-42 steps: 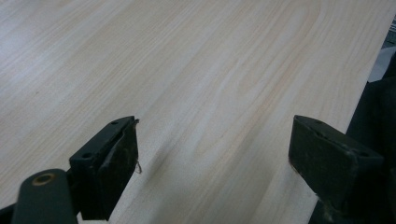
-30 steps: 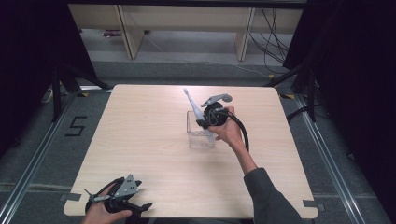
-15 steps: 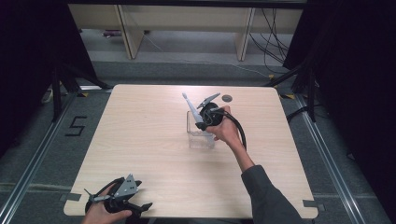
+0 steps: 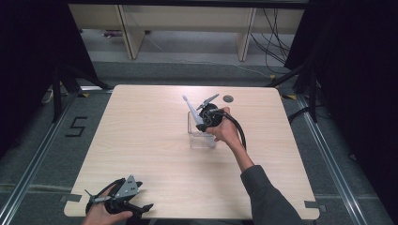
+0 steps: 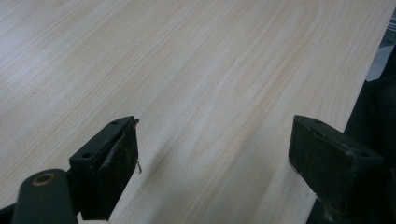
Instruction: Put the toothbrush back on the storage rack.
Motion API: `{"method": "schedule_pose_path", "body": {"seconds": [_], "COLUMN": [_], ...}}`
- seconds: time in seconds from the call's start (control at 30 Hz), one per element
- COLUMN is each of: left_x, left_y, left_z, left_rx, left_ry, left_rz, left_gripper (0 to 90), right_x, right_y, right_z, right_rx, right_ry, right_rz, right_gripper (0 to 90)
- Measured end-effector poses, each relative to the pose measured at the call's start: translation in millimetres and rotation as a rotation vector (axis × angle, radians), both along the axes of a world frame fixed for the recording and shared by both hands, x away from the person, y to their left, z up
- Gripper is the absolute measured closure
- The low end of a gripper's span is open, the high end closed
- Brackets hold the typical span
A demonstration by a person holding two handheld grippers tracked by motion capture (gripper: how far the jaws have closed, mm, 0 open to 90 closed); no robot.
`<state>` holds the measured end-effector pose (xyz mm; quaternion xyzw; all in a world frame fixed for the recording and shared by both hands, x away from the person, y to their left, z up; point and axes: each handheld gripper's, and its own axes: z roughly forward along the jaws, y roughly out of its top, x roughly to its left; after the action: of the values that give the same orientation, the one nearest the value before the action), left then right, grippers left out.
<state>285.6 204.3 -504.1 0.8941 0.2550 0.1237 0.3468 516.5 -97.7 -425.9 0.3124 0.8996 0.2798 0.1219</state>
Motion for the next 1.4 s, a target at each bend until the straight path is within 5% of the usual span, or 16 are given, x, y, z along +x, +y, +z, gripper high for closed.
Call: {"method": "schedule_pose_path", "body": {"seconds": [0.77, 0.87, 0.97, 1.07, 1.1, 1.4], "left_x": [-0.5, -0.2, -0.2, -0.1, -0.1, -0.5], "left_y": [0.1, 0.0, 0.0, 0.0, 0.0, -0.1], "left_z": [0.0, -0.1, 0.0, 0.0, 0.0, -0.6], "left_rx": [-0.003, -0.005, -0.001, 0.0, 0.0, -0.001], "left_ry": [-0.008, -0.004, 0.0, 0.0, 0.0, -0.005], "left_rz": [0.001, -0.001, -0.002, -0.002, -0.001, 0.003], "left_gripper": [15.5, 15.5, 15.4, 15.5, 15.4, 15.4], "right_x": [0.8, 0.6, -6.0, -8.8, -9.4, -14.3], "right_y": [4.1, 0.2, -1.9, -4.2, -6.4, -12.6], "right_z": [0.8, 4.7, 10.4, 13.6, 14.9, 22.2], "right_rx": [0.002, 0.012, 0.029, 0.033, 0.053, 0.079], "right_ry": [0.026, -0.006, 0.038, 0.023, 0.019, -0.042], "right_rz": [-0.015, -0.006, -0.075, -0.098, -0.063, -0.038], "right_gripper": [63.9, 60.9, 57.3, 56.0, 55.1, 48.9]}}
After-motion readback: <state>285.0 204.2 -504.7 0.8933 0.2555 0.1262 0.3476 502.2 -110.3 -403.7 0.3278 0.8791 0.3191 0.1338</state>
